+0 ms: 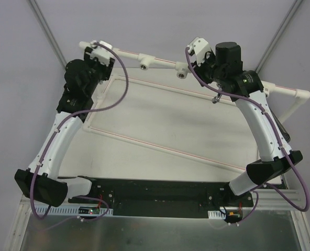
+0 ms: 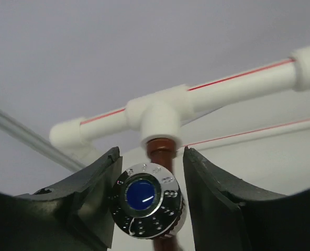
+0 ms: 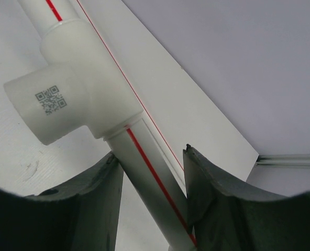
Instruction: Install the water faucets
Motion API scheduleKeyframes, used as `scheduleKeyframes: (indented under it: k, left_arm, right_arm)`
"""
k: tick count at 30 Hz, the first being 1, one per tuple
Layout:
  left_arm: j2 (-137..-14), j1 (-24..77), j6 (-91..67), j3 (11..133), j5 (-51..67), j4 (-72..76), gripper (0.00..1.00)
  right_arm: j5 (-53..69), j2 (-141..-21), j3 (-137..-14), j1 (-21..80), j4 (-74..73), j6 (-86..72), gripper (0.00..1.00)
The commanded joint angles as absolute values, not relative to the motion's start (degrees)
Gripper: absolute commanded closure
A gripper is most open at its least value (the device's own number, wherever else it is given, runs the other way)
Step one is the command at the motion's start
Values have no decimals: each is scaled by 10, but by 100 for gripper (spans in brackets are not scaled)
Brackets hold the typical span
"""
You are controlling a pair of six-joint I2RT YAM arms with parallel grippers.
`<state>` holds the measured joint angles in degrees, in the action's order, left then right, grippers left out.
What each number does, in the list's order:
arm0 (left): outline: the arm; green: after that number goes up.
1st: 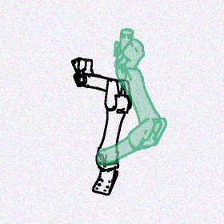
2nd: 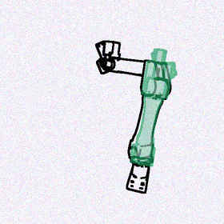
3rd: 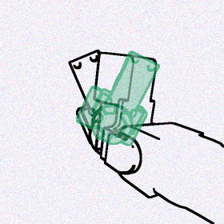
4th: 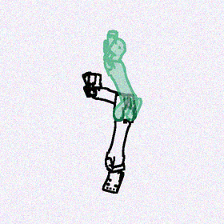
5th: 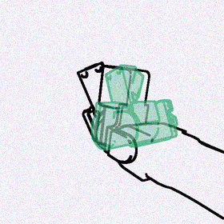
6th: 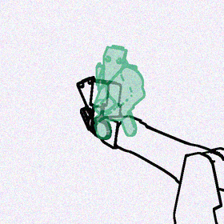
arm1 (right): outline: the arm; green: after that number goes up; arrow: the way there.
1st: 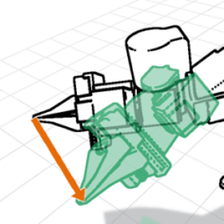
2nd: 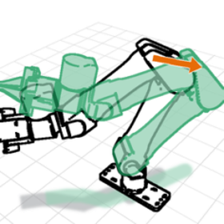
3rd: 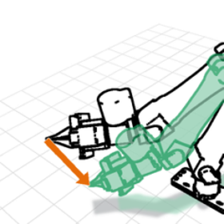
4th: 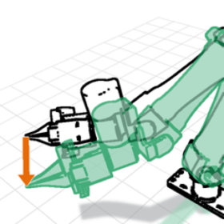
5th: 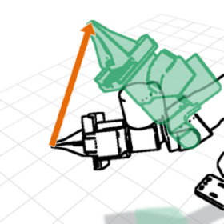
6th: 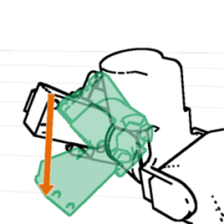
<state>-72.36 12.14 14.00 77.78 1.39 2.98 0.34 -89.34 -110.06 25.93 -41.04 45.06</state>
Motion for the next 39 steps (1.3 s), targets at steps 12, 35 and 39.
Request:
scheduleKeyframes:
  k: [12,35,39]
  left_arm:
    - [-709,343,447,830,-18,-25,24]
    - [-657,136,-214,925,-178,-226,9]
    - [-677,128,-138,933,-92,-224,11]
  right_arm:
    - [12,-947,-1092,267,-428,376,100]
    - [25,-954,-1098,267,-425,372,100]
    - [25,-949,-1097,266,-425,372,100]
